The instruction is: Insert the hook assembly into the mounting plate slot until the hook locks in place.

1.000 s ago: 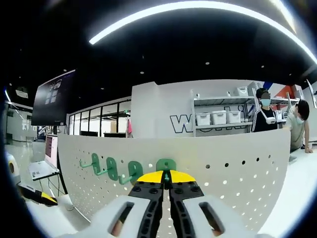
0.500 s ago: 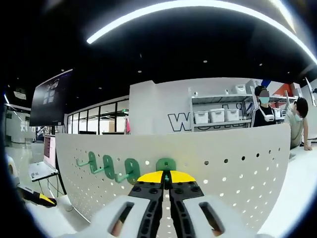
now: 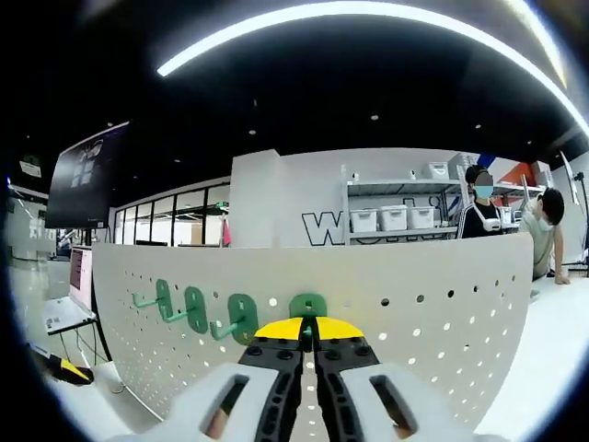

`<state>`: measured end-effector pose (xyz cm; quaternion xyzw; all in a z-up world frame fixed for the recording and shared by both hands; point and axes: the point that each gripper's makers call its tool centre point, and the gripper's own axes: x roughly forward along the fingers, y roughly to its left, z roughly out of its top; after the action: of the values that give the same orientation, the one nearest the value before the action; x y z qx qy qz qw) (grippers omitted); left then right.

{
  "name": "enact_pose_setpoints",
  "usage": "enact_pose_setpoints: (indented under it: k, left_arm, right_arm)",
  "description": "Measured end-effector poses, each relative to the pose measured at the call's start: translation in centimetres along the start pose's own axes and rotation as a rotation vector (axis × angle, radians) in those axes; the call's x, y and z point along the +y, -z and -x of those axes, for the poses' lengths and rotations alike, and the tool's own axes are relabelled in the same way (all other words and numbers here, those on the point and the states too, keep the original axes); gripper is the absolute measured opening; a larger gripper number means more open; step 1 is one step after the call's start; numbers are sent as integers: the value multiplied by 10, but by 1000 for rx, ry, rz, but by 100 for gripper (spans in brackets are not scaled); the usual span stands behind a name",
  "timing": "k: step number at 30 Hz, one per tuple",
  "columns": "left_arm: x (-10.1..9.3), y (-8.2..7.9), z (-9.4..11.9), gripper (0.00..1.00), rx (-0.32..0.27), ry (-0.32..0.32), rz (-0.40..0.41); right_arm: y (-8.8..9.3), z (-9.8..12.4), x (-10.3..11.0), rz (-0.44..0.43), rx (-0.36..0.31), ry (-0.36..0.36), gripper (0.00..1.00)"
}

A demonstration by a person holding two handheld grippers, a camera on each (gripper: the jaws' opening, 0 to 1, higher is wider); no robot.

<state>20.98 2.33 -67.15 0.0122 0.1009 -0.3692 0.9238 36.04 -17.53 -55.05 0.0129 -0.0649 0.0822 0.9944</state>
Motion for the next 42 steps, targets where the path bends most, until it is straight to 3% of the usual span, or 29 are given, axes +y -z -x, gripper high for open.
enact_pose_setpoints:
  k: [11, 16, 31, 42]
  left_arm:
    - [3, 1, 1, 83, 3, -7, 15]
    - [0, -7, -4, 82, -17, -3, 11]
    - [6, 3, 0, 82, 7, -8, 6]
    - [8, 3, 0, 82, 11, -11, -1]
  right_arm:
    - [2, -1, -2, -38, -25, 103, 1]
    - [2, 0, -2, -25, -33, 97, 1]
    - [3, 2, -1, -30, -21, 63, 3]
    - [-1, 14, -10, -89, -43, -30, 27]
